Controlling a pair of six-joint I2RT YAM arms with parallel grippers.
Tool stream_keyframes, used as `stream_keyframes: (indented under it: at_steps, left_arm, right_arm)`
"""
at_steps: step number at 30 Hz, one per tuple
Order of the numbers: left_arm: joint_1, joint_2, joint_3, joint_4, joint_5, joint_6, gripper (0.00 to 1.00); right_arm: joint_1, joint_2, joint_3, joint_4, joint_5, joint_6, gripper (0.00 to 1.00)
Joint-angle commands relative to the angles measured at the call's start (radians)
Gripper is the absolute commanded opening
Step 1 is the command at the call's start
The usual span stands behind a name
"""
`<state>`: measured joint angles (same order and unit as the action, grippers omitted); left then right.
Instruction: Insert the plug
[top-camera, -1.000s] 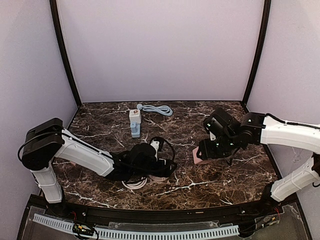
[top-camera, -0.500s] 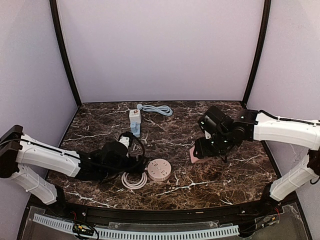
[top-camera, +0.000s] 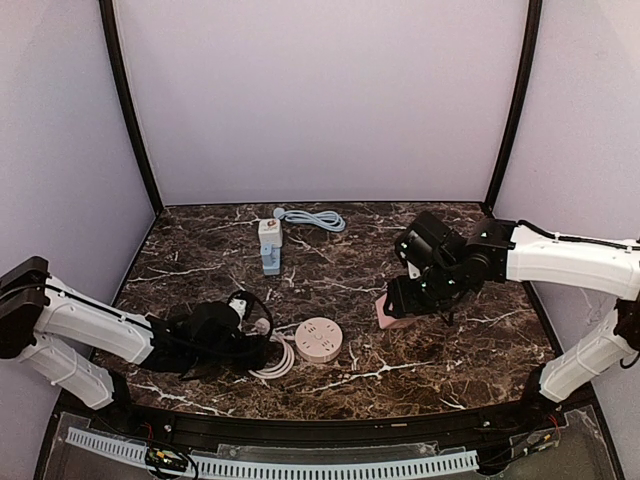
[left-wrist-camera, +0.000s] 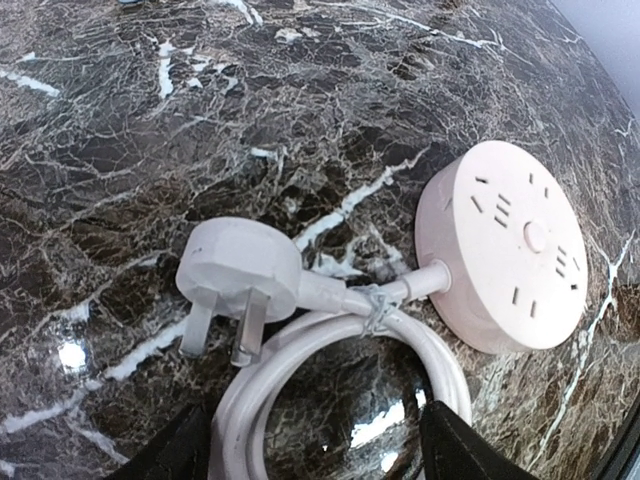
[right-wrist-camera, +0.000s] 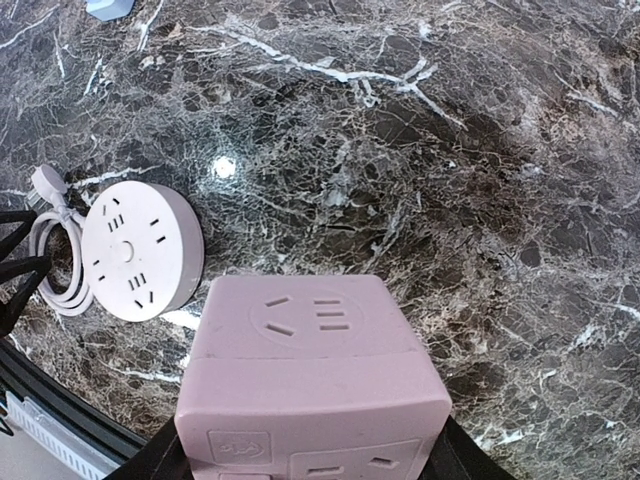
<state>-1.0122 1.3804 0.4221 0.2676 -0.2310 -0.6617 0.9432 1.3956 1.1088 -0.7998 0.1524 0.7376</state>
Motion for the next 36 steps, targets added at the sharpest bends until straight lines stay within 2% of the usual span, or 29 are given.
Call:
stream_keyframes:
  at_steps: [1, 6, 9, 13, 17, 20, 23, 29, 32, 36]
  left_arm:
    - [0.004, -0.008, -0.037, 0.023, 0.071, -0.015, 0.7]
    - [-0.004, 0.031, -0.054, 0.112, 0.21, -0.024, 0.64]
    - [-0.057, 0.031, -0.052, 0.14, 0.227, -0.027, 0.63]
    - [-0.138, 0.037, -0.002, 0.125, 0.264, 0.005, 0.63]
    - [-0.165, 0.044, 0.017, 0.107, 0.294, 0.044, 0.63]
    - [-0.167, -0.009, 0.013, 0.058, 0.278, 0.066, 0.64]
    - [-0.167, -0.121, 0.004, -0.054, 0.175, 0.081, 0.7]
    - [-0.167, -0.308, -0.034, -0.162, -0.065, 0.097, 0.93]
    - [-0.165, -0.336, -0.016, -0.182, -0.214, 0.117, 0.95]
    - [-0.133, -0.3, 0.024, -0.125, -0.229, 0.159, 0.93]
  right_arm:
    - [-0.007, -0.031, -0.005, 0.036, -0.008, 0.003, 0.23]
    - [-0.006, -0.051, -0.009, 0.029, -0.005, 0.005, 0.23]
    - [-0.006, -0.061, -0.004, 0.017, -0.002, 0.005, 0.23]
    - [-0.006, -0.066, -0.002, 0.009, 0.002, 0.004, 0.23]
    - [-0.006, -0.05, 0.009, -0.006, -0.003, -0.007, 0.23]
    - [-0.006, -0.029, 0.025, -0.019, -0.013, -0.021, 0.23]
    - [-0.006, -0.004, 0.044, -0.028, -0.026, -0.032, 0.22]
    - [-0.006, 0.058, 0.087, -0.026, -0.062, -0.047, 0.21]
    - [-0.002, 0.1, 0.11, -0.014, -0.087, -0.049, 0.2]
    - [0.008, 0.161, 0.148, -0.005, -0.111, -0.06, 0.18]
